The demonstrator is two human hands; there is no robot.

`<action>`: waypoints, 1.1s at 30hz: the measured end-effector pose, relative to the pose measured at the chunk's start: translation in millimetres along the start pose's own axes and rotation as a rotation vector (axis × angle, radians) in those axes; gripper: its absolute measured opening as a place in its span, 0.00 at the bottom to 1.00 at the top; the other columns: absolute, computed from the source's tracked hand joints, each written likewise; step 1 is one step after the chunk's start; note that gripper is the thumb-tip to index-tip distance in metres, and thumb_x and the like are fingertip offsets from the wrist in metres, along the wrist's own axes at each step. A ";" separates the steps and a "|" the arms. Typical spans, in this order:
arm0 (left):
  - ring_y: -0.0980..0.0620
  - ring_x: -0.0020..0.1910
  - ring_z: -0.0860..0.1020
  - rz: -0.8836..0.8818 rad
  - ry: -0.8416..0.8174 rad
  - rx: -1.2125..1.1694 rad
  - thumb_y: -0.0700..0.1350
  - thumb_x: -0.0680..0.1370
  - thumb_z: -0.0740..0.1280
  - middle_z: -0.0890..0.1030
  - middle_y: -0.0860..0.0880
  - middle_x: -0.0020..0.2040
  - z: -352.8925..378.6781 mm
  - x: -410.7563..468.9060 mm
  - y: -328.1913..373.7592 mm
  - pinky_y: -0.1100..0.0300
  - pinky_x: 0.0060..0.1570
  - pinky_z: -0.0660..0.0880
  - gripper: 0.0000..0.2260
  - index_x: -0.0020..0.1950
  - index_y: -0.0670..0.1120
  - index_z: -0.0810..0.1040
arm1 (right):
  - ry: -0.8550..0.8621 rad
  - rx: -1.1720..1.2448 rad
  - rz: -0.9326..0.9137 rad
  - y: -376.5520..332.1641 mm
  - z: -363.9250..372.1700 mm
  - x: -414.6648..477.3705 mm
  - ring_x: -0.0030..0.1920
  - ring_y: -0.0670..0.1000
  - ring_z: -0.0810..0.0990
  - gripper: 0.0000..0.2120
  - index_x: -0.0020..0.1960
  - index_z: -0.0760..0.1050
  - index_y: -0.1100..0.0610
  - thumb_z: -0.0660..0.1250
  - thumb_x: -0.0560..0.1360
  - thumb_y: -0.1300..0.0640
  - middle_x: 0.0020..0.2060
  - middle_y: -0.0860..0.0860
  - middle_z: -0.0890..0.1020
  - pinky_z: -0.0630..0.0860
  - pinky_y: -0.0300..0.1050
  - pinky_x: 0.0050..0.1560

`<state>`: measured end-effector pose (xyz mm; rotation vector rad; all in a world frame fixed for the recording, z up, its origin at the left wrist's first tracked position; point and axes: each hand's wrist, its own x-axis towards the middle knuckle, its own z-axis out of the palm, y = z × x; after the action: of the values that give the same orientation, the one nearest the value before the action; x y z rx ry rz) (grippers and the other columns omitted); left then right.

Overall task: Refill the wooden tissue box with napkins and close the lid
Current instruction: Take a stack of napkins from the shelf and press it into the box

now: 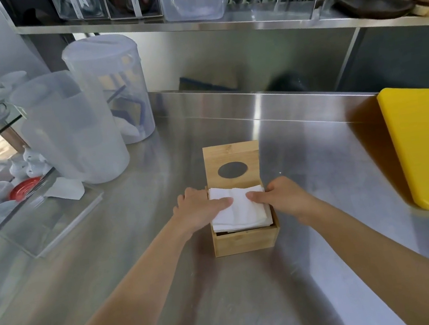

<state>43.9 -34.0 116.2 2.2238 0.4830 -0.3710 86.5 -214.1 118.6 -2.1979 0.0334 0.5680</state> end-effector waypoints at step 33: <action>0.44 0.57 0.74 0.079 -0.008 0.564 0.52 0.74 0.62 0.71 0.45 0.63 21.6 12.3 3.1 0.50 0.56 0.70 0.19 0.62 0.44 0.70 | 0.153 -0.856 -0.108 6.1 40.3 12.6 0.64 0.55 0.65 0.21 0.54 0.76 0.56 0.53 0.77 0.42 0.60 0.54 0.70 0.59 0.52 0.62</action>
<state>53.9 -49.9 99.6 2.7732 0.3069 -0.5220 80.9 -185.7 87.1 -3.0449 -0.2978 0.3819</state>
